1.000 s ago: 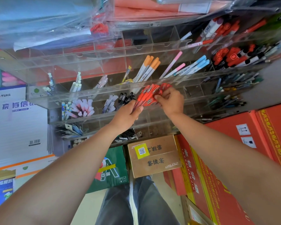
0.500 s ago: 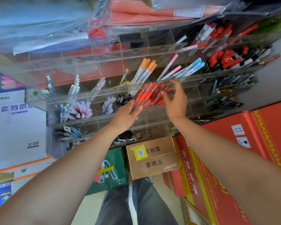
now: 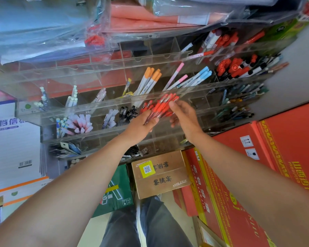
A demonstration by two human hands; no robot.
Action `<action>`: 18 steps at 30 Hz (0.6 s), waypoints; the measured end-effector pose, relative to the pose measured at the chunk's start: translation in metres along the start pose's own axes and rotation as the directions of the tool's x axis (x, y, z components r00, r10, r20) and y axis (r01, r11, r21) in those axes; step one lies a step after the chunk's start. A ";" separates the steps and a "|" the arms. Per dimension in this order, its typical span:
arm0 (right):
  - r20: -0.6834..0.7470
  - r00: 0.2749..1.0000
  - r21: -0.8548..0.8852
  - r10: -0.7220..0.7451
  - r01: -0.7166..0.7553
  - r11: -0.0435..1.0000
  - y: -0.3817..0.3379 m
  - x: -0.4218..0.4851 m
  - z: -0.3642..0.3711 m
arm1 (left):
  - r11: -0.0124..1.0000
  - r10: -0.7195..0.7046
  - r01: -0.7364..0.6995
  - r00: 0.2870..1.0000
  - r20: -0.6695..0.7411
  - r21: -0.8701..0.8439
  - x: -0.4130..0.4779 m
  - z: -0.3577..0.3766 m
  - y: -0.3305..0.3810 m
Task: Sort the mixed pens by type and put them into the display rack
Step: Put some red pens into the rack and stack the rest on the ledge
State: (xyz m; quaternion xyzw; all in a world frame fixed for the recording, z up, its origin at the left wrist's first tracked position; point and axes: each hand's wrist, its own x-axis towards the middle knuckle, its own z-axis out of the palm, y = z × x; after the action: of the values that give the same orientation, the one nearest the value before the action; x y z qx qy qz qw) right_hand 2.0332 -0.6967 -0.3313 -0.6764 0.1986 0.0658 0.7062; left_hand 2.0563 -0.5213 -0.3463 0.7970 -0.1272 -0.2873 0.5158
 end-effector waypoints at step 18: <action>-0.468 0.876 -0.230 -0.115 0.004 0.973 -0.013 0.027 -0.037 | 0.591 0.142 -0.087 0.990 0.002 0.802 0.020 0.010 0.017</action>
State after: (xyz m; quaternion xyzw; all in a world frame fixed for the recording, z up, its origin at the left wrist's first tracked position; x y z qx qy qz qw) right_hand 2.0553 -0.7386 -0.3292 -0.7521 0.3369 -0.1031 0.5569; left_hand 2.0677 -0.5462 -0.3405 0.9421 -0.2771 -0.1415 0.1252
